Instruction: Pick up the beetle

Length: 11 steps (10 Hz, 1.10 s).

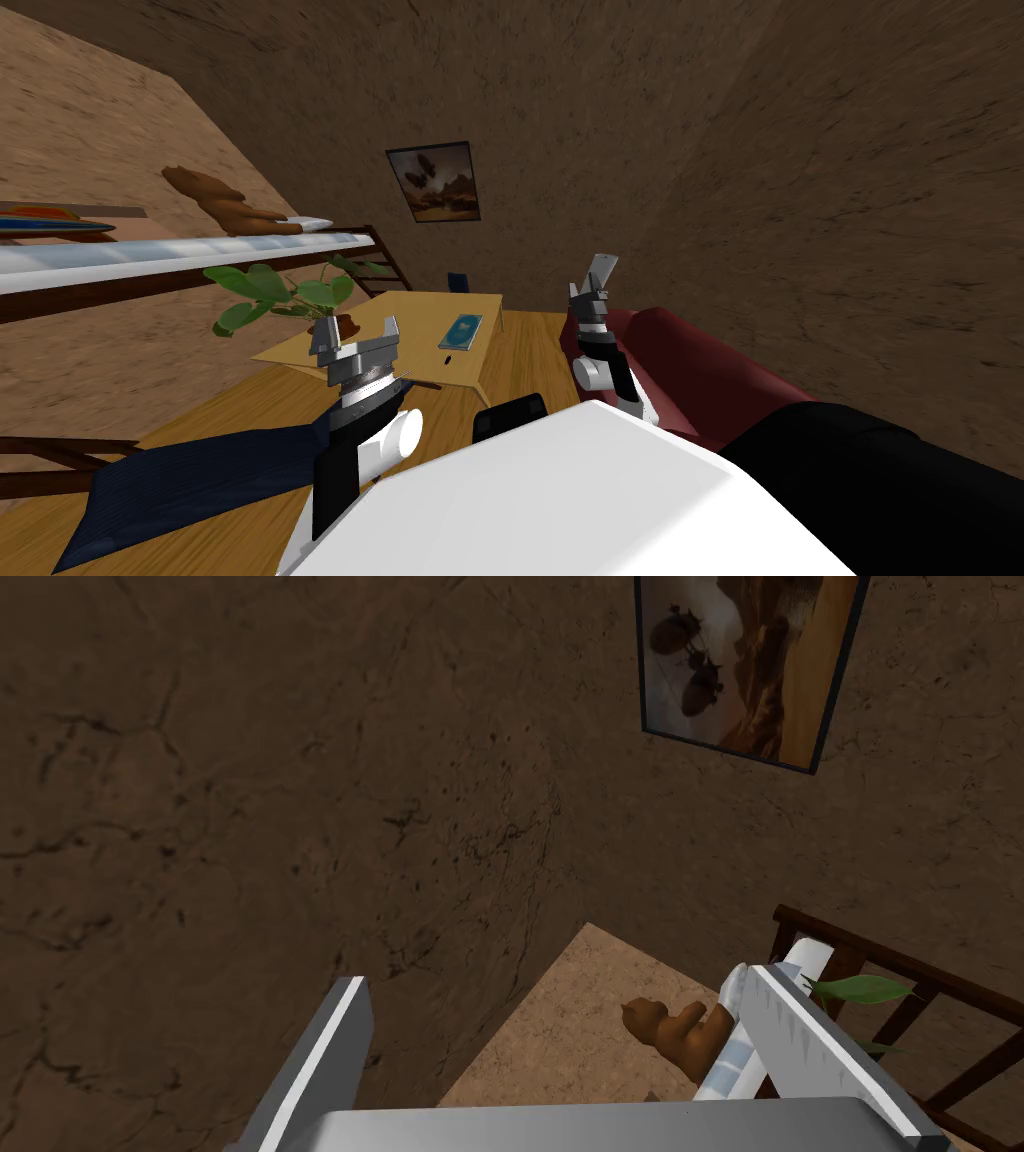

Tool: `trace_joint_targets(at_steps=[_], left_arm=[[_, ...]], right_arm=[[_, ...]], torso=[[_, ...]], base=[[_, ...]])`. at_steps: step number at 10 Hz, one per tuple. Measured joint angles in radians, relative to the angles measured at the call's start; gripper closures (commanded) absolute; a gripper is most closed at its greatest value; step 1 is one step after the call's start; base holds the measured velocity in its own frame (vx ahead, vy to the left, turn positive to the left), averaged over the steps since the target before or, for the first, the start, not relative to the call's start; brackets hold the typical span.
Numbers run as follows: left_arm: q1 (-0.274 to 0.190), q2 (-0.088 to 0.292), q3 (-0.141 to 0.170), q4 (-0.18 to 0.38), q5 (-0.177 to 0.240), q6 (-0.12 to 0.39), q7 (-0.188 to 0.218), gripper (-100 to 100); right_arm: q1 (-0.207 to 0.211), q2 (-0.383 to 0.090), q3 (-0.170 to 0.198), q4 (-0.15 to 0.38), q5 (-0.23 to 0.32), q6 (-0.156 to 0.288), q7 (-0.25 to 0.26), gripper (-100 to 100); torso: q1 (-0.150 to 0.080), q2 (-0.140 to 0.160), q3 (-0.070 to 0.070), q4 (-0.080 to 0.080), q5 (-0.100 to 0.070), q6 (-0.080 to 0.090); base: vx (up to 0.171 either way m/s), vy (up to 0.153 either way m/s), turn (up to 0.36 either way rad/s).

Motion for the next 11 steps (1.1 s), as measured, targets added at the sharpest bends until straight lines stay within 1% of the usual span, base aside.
trace_joint_targets(at_steps=[2,4,5,6,8,9,10,11], left_arm=[[0.012,0.046,-0.004,0.021,0.024,0.017,0.003,-100],[0.029,0.096,0.013,0.049,0.069,0.044,0.023,-100],[0.040,0.119,0.023,0.073,0.096,0.055,0.035,-100],[0.070,0.133,0.024,0.075,0.122,0.074,0.045,-100],[0.060,0.145,0.029,0.123,0.152,0.098,0.052,-100],[0.058,0.161,0.045,0.149,0.182,0.128,0.062,-100],[0.079,0.170,0.047,0.156,0.200,0.136,0.072,-100],[0.111,0.184,0.050,0.168,0.227,0.138,0.087,-100]], right_arm=[[0.000,0.000,0.000,0.000,0.000,0.000,0.000,0],[0.000,0.000,0.000,0.000,0.000,0.000,0.000,0],[0.000,0.000,0.000,0.000,0.000,0.000,0.000,0],[0.000,0.000,0.000,0.000,0.000,0.000,0.000,0],[0.000,0.000,0.000,0.000,0.000,0.000,0.000,0],[0.000,0.000,0.000,0.000,0.000,0.000,0.000,0],[0.000,0.000,0.000,0.000,0.000,0.000,0.000,0],[0.000,0.000,0.000,0.000,0.000,0.000,0.000,0]], torso=[[-0.006,0.001,0.001,0.000,-0.001,0.000],[-0.008,0.001,0.001,0.000,-0.002,0.000],[-0.007,0.000,0.000,0.000,-0.002,0.000],[-0.007,0.000,0.000,0.000,-0.002,0.000],[-0.005,-0.001,-0.001,0.000,-0.001,0.000],[-0.006,-0.002,-0.001,0.000,-0.001,0.000],[-0.006,-0.001,-0.001,0.000,-0.001,0.000],[-0.006,-0.002,-0.001,0.000,-0.001,0.000]], base=[[-0.024,-0.110,-0.010],[-0.005,-0.115,-0.018],[0.013,-0.097,-0.034],[0.011,-0.074,-0.003],[0.022,-0.092,-0.038],[0.026,-0.084,-0.012],[0.035,-0.089,-0.035],[0.058,-0.113,-0.056]])
